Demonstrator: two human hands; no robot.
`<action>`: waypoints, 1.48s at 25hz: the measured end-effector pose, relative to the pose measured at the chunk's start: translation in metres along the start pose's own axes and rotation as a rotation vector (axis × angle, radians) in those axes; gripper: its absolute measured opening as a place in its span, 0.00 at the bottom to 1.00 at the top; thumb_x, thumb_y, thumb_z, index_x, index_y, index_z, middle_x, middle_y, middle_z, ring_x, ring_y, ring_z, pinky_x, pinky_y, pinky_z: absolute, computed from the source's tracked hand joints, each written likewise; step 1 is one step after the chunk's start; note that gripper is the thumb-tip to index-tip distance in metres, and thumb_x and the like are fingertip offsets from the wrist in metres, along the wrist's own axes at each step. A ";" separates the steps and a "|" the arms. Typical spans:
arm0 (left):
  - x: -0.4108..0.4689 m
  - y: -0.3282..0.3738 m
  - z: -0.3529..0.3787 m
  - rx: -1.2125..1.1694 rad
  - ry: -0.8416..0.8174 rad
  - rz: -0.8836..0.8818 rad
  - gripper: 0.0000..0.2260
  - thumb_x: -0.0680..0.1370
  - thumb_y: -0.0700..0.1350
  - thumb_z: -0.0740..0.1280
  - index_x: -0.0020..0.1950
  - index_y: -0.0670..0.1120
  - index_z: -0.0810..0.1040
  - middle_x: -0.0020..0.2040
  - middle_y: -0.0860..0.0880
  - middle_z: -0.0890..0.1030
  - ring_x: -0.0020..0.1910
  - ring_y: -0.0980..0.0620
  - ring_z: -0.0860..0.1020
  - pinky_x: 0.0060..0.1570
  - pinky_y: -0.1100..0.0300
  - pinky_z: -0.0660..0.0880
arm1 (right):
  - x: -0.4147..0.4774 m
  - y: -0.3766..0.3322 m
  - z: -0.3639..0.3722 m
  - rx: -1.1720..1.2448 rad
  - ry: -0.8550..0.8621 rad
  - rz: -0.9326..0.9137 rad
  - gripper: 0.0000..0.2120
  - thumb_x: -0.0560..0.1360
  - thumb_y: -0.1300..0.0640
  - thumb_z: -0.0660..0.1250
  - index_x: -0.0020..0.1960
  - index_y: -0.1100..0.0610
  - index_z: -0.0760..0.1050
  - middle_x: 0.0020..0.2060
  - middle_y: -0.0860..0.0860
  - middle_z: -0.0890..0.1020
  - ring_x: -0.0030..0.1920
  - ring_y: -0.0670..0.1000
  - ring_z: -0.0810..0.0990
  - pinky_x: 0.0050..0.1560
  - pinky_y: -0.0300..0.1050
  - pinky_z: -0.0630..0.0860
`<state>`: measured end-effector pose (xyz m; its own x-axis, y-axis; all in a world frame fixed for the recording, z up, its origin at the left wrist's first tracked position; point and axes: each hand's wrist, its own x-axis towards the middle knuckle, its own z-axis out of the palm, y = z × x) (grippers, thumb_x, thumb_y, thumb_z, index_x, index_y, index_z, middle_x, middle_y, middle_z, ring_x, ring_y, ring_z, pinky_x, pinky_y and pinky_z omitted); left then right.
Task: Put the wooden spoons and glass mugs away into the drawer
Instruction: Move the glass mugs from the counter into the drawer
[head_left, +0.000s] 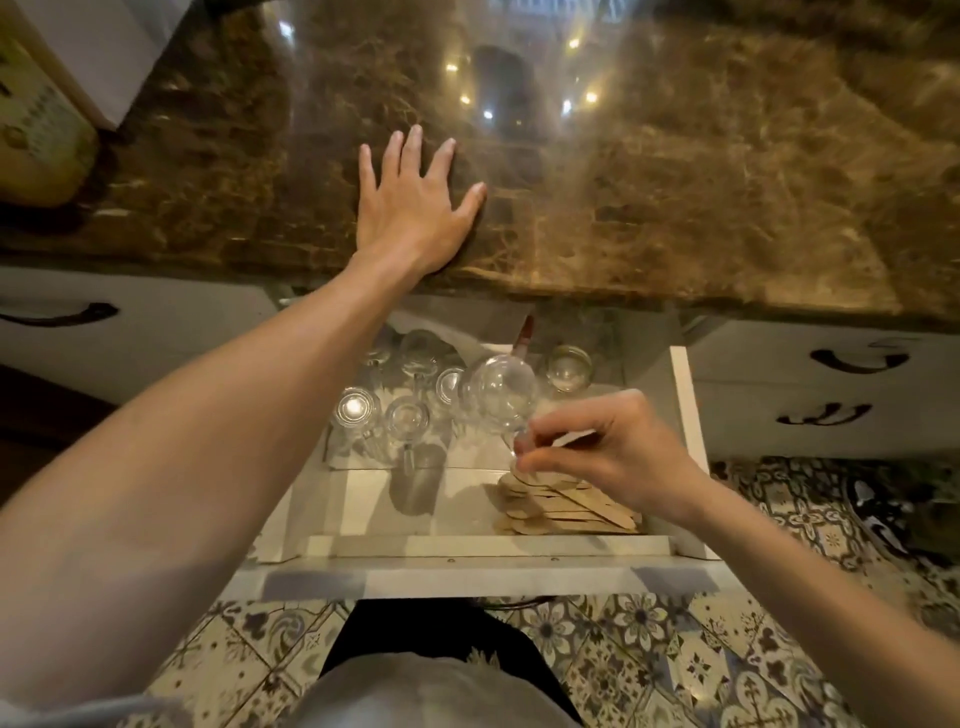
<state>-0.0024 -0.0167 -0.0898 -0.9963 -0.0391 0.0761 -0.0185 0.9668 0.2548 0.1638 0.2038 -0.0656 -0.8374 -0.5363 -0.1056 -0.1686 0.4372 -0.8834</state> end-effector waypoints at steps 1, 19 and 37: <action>0.000 0.000 0.000 0.000 0.000 0.001 0.29 0.78 0.64 0.49 0.76 0.52 0.57 0.78 0.44 0.54 0.77 0.46 0.49 0.73 0.45 0.41 | 0.002 0.007 0.008 -0.052 -0.039 0.001 0.05 0.66 0.59 0.77 0.42 0.57 0.85 0.40 0.49 0.87 0.41 0.45 0.84 0.45 0.41 0.80; 0.000 0.002 -0.004 -0.011 0.003 0.000 0.29 0.78 0.63 0.51 0.76 0.51 0.58 0.78 0.43 0.55 0.77 0.45 0.50 0.74 0.44 0.42 | 0.035 0.096 0.058 -0.340 -0.415 0.044 0.04 0.69 0.55 0.72 0.39 0.55 0.83 0.33 0.49 0.84 0.35 0.46 0.80 0.39 0.36 0.73; 0.003 0.002 -0.005 -0.031 0.006 0.010 0.29 0.78 0.63 0.52 0.75 0.50 0.59 0.77 0.43 0.56 0.76 0.45 0.50 0.73 0.44 0.42 | 0.024 0.042 0.061 -0.369 -0.109 0.212 0.15 0.73 0.49 0.71 0.58 0.51 0.79 0.52 0.47 0.84 0.50 0.43 0.82 0.50 0.41 0.78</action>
<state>-0.0048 -0.0164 -0.0846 -0.9959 -0.0312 0.0849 -0.0058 0.9587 0.2842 0.1684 0.1656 -0.1332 -0.8169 -0.4712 -0.3326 -0.1897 0.7641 -0.6166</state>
